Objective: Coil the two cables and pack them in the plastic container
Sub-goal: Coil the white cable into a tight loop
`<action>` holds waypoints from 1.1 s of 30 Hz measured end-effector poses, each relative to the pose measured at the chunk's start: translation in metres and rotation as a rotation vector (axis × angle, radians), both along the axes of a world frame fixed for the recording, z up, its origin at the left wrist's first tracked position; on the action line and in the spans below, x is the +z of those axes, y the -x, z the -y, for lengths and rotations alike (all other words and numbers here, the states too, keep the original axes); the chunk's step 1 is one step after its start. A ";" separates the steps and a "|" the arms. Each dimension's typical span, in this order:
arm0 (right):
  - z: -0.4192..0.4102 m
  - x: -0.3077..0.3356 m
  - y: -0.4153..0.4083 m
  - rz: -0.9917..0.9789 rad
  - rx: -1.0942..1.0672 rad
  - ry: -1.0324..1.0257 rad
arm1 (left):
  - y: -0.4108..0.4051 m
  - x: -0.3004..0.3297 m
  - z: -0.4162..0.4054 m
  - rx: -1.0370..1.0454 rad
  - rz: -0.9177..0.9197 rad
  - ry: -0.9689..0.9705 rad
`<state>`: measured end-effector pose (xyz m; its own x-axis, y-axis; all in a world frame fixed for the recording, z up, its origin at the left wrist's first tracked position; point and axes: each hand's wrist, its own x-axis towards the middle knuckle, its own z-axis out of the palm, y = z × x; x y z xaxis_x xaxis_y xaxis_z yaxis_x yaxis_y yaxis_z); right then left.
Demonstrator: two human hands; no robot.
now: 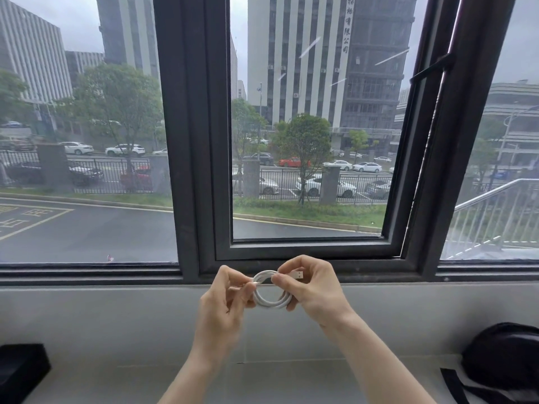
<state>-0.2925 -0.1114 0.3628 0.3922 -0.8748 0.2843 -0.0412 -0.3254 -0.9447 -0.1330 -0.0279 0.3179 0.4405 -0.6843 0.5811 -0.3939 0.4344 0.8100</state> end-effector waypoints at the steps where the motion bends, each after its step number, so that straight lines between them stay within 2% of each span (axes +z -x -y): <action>1: 0.000 -0.003 0.000 -0.009 -0.019 0.013 | 0.001 0.000 0.003 -0.046 -0.092 -0.052; 3: -0.001 -0.009 -0.001 -0.033 -0.019 0.009 | 0.002 -0.002 0.006 -0.066 -0.194 -0.161; 6: -0.002 -0.017 0.000 -0.082 0.023 -0.048 | 0.004 -0.005 0.010 0.042 -0.119 -0.320; 9: -0.004 -0.024 0.001 -0.107 0.029 -0.108 | 0.009 -0.006 0.008 0.098 -0.050 -0.359; 16: -0.007 -0.056 0.003 -0.193 -0.019 -0.258 | 0.017 -0.038 0.002 0.121 -0.111 -0.491; 22: -0.014 -0.112 0.013 -0.305 -0.052 -0.315 | 0.027 -0.084 -0.010 0.096 -0.194 -0.598; 33: -0.052 -0.239 0.037 -0.485 -0.140 -0.503 | 0.056 -0.192 -0.048 0.079 -0.142 -0.866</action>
<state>-0.3297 -0.0594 0.1238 0.2465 -0.9057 -0.3448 -0.5042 0.1840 -0.8438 -0.1888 0.0205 0.1262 0.5342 -0.8233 -0.1919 -0.2671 -0.3797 0.8857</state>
